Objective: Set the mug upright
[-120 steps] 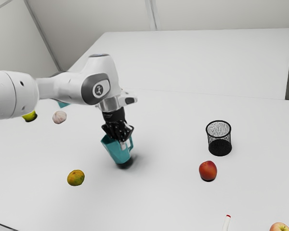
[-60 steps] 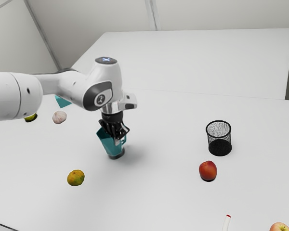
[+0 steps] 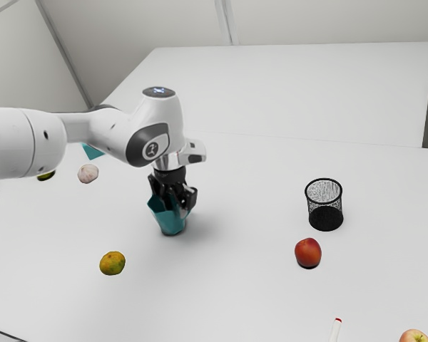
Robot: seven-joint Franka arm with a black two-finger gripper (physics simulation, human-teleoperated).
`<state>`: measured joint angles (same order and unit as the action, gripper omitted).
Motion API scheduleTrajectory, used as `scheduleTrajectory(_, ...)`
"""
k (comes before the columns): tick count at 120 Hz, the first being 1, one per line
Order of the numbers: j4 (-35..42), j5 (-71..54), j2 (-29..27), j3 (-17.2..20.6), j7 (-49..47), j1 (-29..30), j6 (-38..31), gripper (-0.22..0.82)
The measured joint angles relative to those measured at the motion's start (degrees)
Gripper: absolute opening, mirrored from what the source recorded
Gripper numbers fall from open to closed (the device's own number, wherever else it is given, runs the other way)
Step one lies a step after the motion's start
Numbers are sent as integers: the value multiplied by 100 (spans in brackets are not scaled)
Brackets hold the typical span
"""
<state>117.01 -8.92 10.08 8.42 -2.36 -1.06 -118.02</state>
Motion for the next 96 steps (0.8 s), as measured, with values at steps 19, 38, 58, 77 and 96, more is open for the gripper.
scheduleTrajectory(19, -11, 29, -242, 1, 29, 2, 30, 43)
scheduleTrajectory(38, -61, 39, -551, 1, 51, -5, 30, 52)
scheduleTrajectory(58, -245, 17, -792, -7, 76, -49, 22, 57)
scheduleTrajectory(77, -571, 24, -918, -8, 83, -51, 70, 59)
scheduleTrajectory(96, -1071, 21, -942, -8, 88, -52, 365, 60)
